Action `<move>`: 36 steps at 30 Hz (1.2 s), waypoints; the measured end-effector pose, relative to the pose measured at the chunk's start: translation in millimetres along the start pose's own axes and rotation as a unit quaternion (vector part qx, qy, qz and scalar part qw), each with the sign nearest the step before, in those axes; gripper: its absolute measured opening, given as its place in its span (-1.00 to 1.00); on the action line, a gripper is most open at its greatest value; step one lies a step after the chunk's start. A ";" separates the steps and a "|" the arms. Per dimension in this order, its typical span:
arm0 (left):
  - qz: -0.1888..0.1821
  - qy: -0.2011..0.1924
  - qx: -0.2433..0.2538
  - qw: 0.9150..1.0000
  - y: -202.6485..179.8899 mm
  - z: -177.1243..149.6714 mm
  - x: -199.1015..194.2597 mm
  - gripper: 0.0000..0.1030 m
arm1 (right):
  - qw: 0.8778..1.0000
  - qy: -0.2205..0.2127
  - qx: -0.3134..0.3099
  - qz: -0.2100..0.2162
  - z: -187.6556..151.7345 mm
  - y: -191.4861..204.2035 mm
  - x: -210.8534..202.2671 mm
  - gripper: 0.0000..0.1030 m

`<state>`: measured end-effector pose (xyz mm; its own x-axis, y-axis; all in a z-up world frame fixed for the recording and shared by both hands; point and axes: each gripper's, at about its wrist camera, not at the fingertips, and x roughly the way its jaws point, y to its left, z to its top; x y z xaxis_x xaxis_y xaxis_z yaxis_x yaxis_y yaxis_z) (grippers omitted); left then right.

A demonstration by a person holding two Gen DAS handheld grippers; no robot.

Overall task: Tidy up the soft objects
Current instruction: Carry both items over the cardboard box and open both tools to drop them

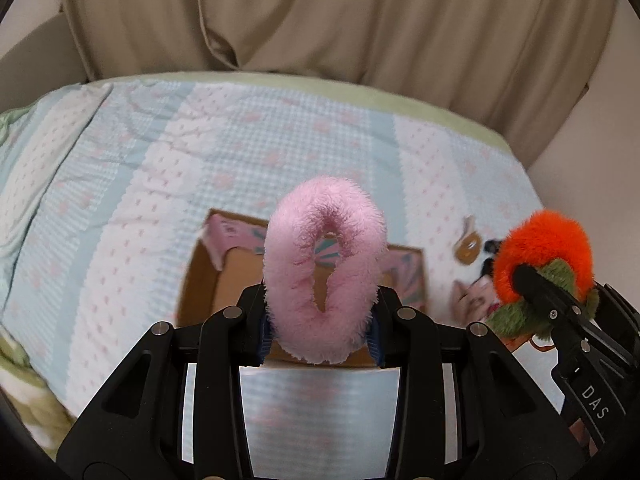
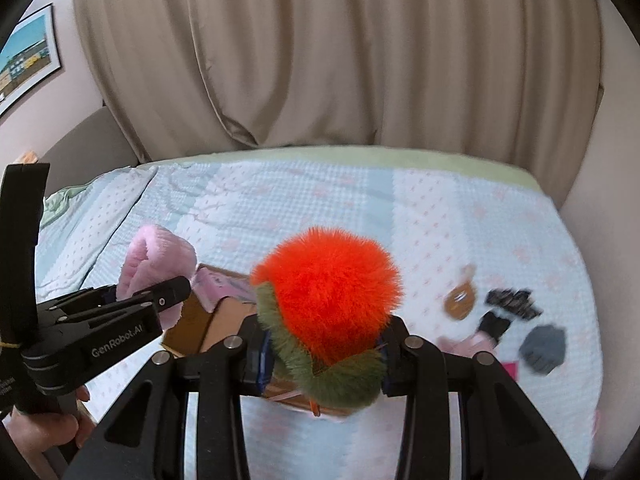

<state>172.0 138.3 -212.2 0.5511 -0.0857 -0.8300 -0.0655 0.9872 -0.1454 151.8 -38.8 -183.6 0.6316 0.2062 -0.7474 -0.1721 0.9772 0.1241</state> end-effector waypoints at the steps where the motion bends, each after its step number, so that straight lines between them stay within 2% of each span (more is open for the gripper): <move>1: 0.000 0.008 0.004 1.000 11.1 0.5 5.1 -0.36 | 1.000 0.005 0.006 -0.001 -1.7 9.2 6.8 -0.30; 7: 0.002 0.060 0.032 0.998 61.1 3.0 44.5 -0.36 | 0.997 0.061 0.039 -0.009 -12.5 48.5 53.5 -0.30; 12: -0.002 0.103 0.042 0.994 79.3 4.5 83.9 -0.36 | 0.991 0.115 0.066 -0.023 -16.4 48.9 98.7 -0.30; 22: -0.011 0.190 0.064 0.980 75.6 4.0 173.4 -0.36 | 0.970 0.219 0.102 -0.037 -27.8 29.3 186.4 -0.30; 30: -0.010 0.243 0.090 0.966 66.9 -10.0 227.8 -0.36 | 0.954 0.269 0.127 -0.037 -36.9 11.5 233.3 -0.30; 32: -0.008 0.244 0.101 0.964 63.7 -11.6 232.4 -0.14 | 0.952 0.276 0.130 -0.036 -36.0 10.0 239.9 -0.29; 34: 0.004 0.235 0.120 0.965 58.9 -11.3 233.1 1.00 | 0.950 0.285 0.125 -0.035 -35.5 9.5 246.6 -0.02; 35: 0.009 0.233 0.127 0.964 56.5 -11.9 233.8 0.99 | 0.949 0.289 0.122 -0.037 -35.4 9.5 249.4 0.15; 36: 0.015 0.230 0.132 0.964 55.5 -11.5 234.0 0.99 | 0.948 0.291 0.121 -0.036 -35.5 9.3 251.5 0.67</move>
<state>287.7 171.5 -420.7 0.1204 -0.0461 -0.9917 0.1722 0.9847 -0.0249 282.2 20.3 -393.5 0.0979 0.1437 -0.9848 0.0784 0.9853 0.1515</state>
